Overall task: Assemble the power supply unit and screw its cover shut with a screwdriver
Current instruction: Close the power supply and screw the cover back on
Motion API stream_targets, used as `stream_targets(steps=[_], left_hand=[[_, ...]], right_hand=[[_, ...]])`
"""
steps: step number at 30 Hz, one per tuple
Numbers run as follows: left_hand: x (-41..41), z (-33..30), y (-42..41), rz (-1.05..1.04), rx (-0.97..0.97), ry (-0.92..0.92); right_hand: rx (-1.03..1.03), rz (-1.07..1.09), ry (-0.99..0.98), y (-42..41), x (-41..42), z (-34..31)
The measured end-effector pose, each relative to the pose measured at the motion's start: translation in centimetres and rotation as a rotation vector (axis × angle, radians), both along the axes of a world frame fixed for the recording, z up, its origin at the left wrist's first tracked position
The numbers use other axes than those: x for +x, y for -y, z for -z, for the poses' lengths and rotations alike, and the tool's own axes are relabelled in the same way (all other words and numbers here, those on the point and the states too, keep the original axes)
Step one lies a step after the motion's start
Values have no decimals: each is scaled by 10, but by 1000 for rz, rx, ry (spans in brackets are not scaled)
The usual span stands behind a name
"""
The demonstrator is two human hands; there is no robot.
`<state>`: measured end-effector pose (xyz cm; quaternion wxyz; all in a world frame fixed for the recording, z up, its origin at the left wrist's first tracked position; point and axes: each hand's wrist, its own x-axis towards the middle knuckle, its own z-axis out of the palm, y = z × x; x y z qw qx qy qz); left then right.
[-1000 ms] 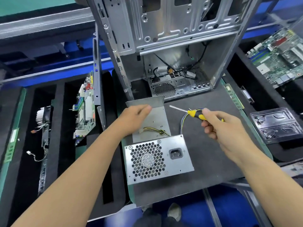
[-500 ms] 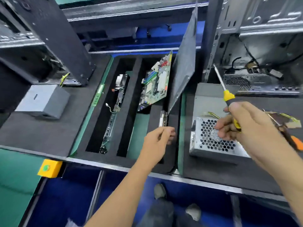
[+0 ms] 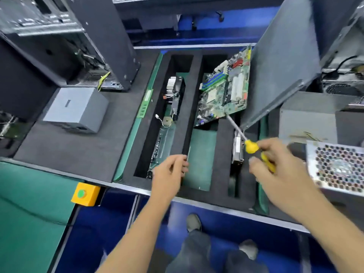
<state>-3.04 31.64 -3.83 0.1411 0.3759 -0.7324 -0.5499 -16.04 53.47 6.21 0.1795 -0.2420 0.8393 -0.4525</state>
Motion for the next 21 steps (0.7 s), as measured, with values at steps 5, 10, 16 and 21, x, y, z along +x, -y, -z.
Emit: stream_targets(steps=[5, 10, 16, 21], left_hand=[[27, 20, 93, 4, -310, 371], [22, 43, 110, 186, -260, 642], [2, 45, 108, 368, -462, 908], [-20, 57, 106, 477, -652, 873]], right_hand=[[130, -68, 122, 44, 17, 57], [172, -70, 238, 88, 36, 97], [137, -16, 329, 118, 50, 119], [109, -4, 325, 118, 50, 121]])
